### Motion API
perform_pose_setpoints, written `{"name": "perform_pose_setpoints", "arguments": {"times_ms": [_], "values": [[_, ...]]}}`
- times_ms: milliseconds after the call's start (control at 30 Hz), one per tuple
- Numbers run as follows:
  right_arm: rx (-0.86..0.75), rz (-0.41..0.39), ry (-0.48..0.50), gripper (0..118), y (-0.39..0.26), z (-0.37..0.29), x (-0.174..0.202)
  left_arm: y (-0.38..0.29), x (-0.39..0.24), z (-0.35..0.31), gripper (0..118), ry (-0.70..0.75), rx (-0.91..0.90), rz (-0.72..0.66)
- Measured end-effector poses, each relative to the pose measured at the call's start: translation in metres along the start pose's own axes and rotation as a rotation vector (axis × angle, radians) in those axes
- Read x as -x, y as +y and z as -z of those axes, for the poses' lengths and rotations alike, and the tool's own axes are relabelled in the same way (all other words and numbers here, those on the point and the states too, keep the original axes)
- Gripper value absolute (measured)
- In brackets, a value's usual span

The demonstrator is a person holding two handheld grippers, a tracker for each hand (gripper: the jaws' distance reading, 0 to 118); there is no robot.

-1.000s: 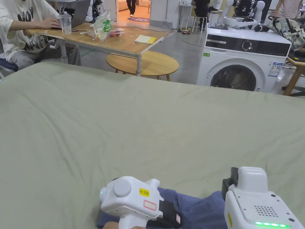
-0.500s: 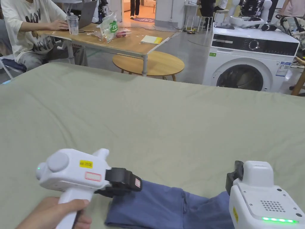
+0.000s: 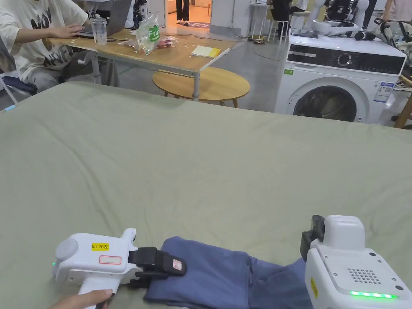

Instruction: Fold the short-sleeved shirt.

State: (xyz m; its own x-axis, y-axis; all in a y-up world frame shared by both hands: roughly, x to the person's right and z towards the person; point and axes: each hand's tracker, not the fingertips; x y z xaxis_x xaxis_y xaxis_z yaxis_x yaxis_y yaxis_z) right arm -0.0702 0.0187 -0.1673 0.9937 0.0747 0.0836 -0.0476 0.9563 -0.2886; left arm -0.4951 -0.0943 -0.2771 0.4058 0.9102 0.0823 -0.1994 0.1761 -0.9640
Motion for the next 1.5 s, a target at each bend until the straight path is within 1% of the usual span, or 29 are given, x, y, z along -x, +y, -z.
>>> {"name": "perform_pose_setpoints", "arguments": {"times_ms": [67, 100, 200, 233, 333, 367, 433, 467, 500, 567, 633, 700, 767, 800, 1033, 1100, 1267, 1400, 1500], "values": [[0.002, 0.002, -0.007, 0, 0.000, 0.000, -0.003, 0.001, 0.001, -0.001, 12, 0.060, -0.005, 0.032], [0.004, 0.005, -0.009, 0, -0.001, 0.000, -0.006, -0.006, -0.006, 0.018, 10, 0.014, -0.025, 0.028], [0.008, 0.014, -0.017, 0, -0.001, 0.001, -0.010, -0.002, -0.016, 0.019, 7, 0.040, -0.053, 0.064], [0.009, 0.016, -0.017, 0, -0.001, 0.001, -0.011, -0.006, -0.009, 0.009, 7, 0.043, -0.067, 0.070], [0.011, 0.022, -0.018, 0, 0.000, 0.002, -0.011, 0.006, -0.013, -0.014, 6, -0.006, -0.105, 0.063], [0.012, 0.024, -0.016, 0, 0.000, 0.003, -0.011, -0.009, -0.028, -0.023, 6, 0.006, -0.118, 0.093], [0.011, 0.023, -0.013, 0, 0.001, 0.004, -0.010, -0.003, -0.039, -0.047, 6, 0.044, -0.159, 0.137], [0.010, 0.022, -0.010, 0, 0.002, 0.005, -0.009, 0.001, -0.042, -0.062, 6, 0.042, -0.166, 0.131], [0.009, 0.020, -0.004, 0, 0.003, 0.005, -0.008, -0.020, -0.065, -0.073, 6, 0.049, -0.194, 0.140], [0.006, 0.018, 0.005, 0, 0.005, 0.006, -0.004, -0.020, -0.077, -0.101, 6, 0.085, -0.240, 0.145], [0.005, 0.018, 0.018, 0, 0.006, 0.008, 0.000, -0.022, -0.091, -0.123, 6, 0.159, -0.274, 0.157], [0.002, 0.016, 0.027, 0, 0.007, 0.009, 0.005, -0.022, -0.108, -0.132, 6, 0.271, -0.274, 0.209], [0.004, 0.017, 0.040, 0, 0.007, 0.011, 0.008, -0.021, -0.118, -0.131, 6, 0.320, -0.272, 0.217], [0.004, 0.019, 0.043, 0, 0.007, 0.011, 0.009, -0.022, -0.127, -0.126, 6, 0.332, -0.263, 0.214], [0.007, 0.018, 0.040, 0, 0.005, 0.007, 0.005, -0.027, -0.182, -0.064, 6, 0.389, -0.161, 0.330], [0.008, 0.022, 0.032, 0, 0.005, 0.005, -0.001, -0.029, -0.202, -0.031, 6, 0.392, -0.104, 0.371], [0.007, 0.033, 0.005, 0, 0.003, 0.001, -0.016, -0.034, -0.229, 0.053, 6, 0.471, 0.033, 0.452], [0.003, 0.044, -0.018, 0, 0.002, -0.004, -0.028, -0.035, -0.230, 0.120, 6, 0.507, 0.119, 0.456], [0.004, 0.049, -0.036, 0, 0.000, -0.007, -0.037, -0.044, -0.227, 0.166, 6, 0.562, 0.176, 0.472]]}}
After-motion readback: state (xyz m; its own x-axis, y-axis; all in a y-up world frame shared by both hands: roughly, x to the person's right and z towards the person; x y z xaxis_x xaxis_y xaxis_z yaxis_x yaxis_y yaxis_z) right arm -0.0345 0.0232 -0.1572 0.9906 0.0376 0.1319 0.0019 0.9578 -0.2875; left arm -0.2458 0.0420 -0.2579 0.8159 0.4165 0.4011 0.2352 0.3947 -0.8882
